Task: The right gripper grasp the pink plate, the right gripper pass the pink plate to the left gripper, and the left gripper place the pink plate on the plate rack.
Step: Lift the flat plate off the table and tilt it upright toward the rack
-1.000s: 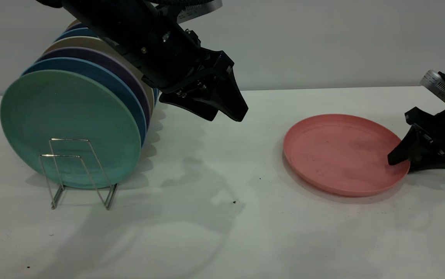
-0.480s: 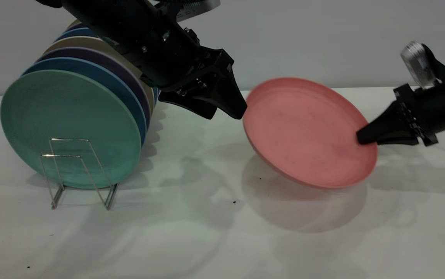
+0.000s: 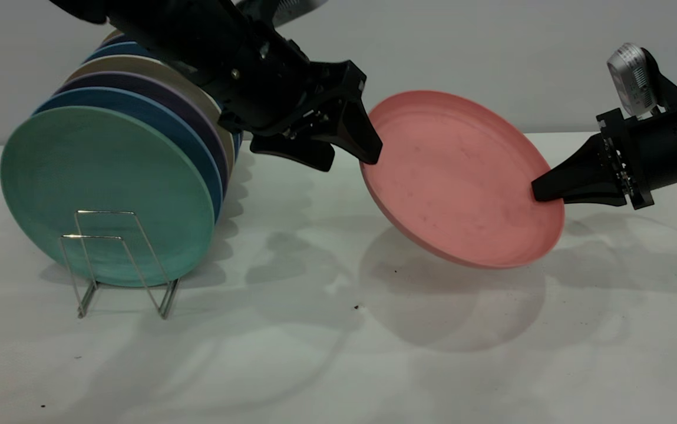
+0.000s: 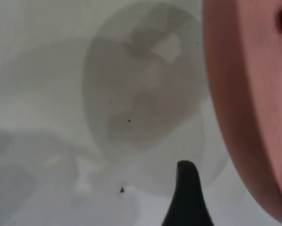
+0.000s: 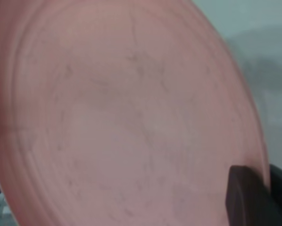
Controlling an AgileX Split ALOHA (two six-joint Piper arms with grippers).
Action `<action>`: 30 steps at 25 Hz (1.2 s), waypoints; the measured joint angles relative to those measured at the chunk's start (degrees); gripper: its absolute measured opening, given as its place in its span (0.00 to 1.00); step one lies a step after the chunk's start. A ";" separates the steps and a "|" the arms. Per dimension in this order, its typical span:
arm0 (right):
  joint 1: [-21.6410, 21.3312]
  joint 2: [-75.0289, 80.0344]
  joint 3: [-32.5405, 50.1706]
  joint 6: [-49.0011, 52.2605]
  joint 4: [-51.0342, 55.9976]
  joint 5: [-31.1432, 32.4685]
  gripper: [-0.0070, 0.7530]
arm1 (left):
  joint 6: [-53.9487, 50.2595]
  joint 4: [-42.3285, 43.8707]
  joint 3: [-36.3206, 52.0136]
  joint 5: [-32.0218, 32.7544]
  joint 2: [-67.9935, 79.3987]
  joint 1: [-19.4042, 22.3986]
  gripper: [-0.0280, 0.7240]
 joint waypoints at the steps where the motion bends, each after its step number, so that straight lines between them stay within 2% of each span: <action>1: 0.21 0.00 0.00 -0.38 0.00 0.24 0.03 | 0.00 -0.59 0.00 -0.24 0.26 0.00 0.82; 6: 2.05 0.00 0.00 -2.36 -0.11 1.21 0.03 | -0.07 -2.96 0.00 -0.99 0.63 0.00 0.82; 9: 3.18 0.00 0.00 -2.99 -0.11 1.21 0.03 | -0.07 -3.77 0.00 -1.24 0.82 0.00 0.77; 13: 3.95 0.00 0.00 -3.24 -0.21 1.23 0.03 | -0.07 -3.87 0.00 -1.24 0.88 0.00 0.56; 16: 3.88 0.00 0.00 -3.24 -0.34 1.23 0.03 | -0.14 -3.87 0.00 -1.40 0.88 0.00 0.30; 18: 3.88 0.00 0.00 -3.39 -0.57 1.41 0.04 | -0.34 -3.93 0.00 -2.61 0.88 0.06 0.17; 21: 3.88 -0.27 0.00 -2.66 -0.52 1.83 0.07 | -0.14 -3.42 0.00 -3.26 0.92 0.17 0.15; 24: 3.76 -1.15 0.00 1.40 -0.63 2.34 0.18 | 2.40 -3.43 0.00 -3.19 0.92 0.43 0.14; 30: 1.23 -8.51 0.05 5.85 0.38 4.93 0.61 | 8.13 0.30 0.00 -1.32 -2.26 3.40 0.10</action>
